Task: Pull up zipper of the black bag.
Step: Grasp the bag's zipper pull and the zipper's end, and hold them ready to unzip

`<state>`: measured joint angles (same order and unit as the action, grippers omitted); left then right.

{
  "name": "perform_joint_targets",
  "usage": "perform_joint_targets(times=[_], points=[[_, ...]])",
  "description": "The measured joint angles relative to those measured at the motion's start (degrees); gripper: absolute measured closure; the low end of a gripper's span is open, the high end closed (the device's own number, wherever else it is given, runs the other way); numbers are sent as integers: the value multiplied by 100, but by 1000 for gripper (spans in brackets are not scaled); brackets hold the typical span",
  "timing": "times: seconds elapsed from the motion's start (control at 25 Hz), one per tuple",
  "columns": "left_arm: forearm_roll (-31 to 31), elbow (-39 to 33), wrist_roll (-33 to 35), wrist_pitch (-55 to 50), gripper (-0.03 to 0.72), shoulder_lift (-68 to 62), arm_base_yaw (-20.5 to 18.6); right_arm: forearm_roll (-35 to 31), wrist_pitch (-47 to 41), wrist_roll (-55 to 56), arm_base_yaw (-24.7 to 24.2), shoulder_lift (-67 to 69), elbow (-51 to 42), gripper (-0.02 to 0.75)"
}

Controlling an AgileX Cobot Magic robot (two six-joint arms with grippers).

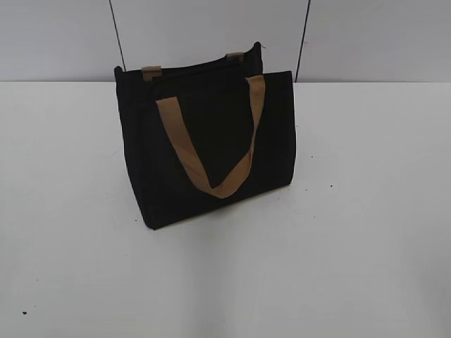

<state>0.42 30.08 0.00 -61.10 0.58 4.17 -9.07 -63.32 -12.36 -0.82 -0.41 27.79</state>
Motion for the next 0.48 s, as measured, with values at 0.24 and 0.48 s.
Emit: perform_joint_targets(times=[0.24, 0.48], points=[[0, 0, 0, 0, 461, 0, 0, 0, 0, 0, 0, 0, 0, 301], [0, 0, 0, 0, 461, 0, 0, 0, 0, 0, 0, 0, 0, 301]])
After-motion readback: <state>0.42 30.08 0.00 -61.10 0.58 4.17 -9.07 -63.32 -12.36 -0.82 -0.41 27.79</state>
